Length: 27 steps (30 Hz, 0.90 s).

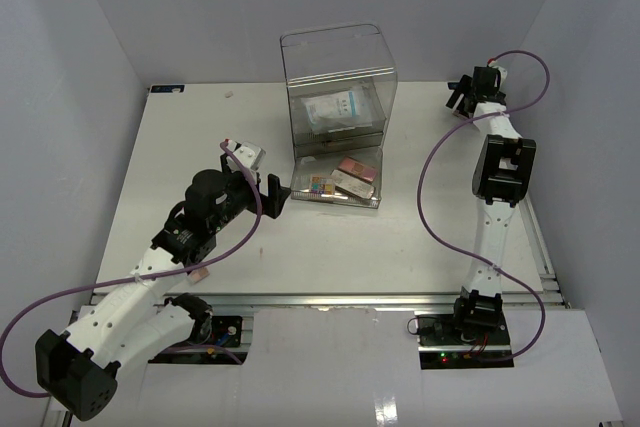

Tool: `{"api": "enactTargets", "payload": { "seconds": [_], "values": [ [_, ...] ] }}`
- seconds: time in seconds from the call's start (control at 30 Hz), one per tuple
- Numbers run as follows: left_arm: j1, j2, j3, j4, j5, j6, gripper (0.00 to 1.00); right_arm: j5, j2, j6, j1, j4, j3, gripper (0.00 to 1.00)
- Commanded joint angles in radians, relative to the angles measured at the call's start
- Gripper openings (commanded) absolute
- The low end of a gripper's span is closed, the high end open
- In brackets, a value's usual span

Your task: Organize the makeup

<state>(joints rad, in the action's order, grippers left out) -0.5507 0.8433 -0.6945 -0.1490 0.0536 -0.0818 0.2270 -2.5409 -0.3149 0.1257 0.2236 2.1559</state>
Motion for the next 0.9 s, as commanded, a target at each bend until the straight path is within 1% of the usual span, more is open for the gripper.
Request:
{"api": "enactTargets", "payload": {
  "seconds": [0.0, 0.17, 0.23, 0.3, 0.33, 0.57, 0.63, 0.77, 0.87],
  "values": [
    [0.006, -0.003, 0.013, 0.019, 0.014, 0.010, 0.98, 0.047, -0.031, -0.016, -0.001, -0.053, 0.007, 0.90],
    [0.007, -0.003, 0.012, 0.018, 0.009, 0.011, 0.98, 0.021, -0.042, -0.002, -0.001, -0.055, -0.011, 0.90],
    [0.008, -0.003, 0.012, 0.017, 0.009, 0.011, 0.98, -0.004, -0.044, 0.003, -0.001, -0.055, -0.020, 0.93],
    [0.008, -0.003, 0.013, 0.018, 0.009, 0.011, 0.98, -0.014, -0.044, 0.008, -0.001, -0.055, -0.023, 0.99],
    [0.008, -0.003, 0.013, 0.018, 0.009, 0.011, 0.98, -0.024, -0.044, 0.012, -0.001, -0.055, -0.026, 0.95],
    [0.009, -0.004, 0.012, 0.019, 0.008, 0.013, 0.98, -0.084, -0.036, 0.019, -0.001, -0.055, -0.051, 0.56],
    [0.010, -0.005, 0.013, 0.018, 0.007, 0.013, 0.98, -0.096, -0.031, 0.021, -0.001, -0.055, -0.062, 0.49],
    [0.011, -0.004, 0.012, 0.017, 0.006, 0.013, 0.98, -0.121, 0.002, 0.026, -0.001, -0.056, -0.100, 0.39],
    [0.012, -0.005, 0.013, 0.017, 0.006, 0.013, 0.98, -0.156, 0.071, 0.030, 0.000, -0.066, -0.157, 0.32]
  ]
}}
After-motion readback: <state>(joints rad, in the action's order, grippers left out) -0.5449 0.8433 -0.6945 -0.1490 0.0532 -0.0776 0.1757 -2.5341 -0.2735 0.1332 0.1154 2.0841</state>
